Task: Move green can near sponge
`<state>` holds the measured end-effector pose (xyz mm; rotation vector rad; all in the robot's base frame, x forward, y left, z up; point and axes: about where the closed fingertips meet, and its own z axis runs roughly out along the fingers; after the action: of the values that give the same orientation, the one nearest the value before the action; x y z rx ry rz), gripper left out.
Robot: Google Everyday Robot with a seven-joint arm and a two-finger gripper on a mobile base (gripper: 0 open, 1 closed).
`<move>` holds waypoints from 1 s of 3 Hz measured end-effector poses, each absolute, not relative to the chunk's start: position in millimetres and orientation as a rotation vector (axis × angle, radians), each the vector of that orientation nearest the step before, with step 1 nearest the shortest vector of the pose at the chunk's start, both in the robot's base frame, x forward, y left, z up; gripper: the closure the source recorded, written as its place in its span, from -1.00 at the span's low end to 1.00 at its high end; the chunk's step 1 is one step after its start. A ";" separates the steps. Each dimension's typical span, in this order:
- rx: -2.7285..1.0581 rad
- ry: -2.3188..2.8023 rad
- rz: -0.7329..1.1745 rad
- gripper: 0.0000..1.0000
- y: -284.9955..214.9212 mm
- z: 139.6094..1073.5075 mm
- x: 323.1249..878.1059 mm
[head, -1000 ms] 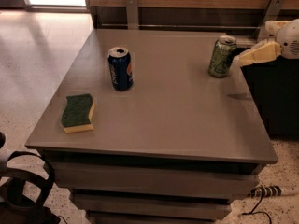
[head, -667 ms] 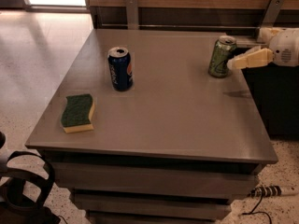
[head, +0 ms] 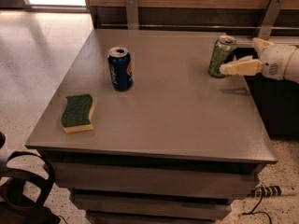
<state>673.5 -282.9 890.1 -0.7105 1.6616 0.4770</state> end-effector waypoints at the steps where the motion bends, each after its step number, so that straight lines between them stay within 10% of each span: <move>1: -0.699 1.620 0.507 -1.00 -276.1 887.4 682.1; 3: -0.724 1.579 0.544 -1.00 -260.0 891.0 695.1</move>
Offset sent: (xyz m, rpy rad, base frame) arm 0.0212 0.0162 -0.0015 0.0730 -0.0567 0.0505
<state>695.1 -260.0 891.0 -0.7244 1.5791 0.5442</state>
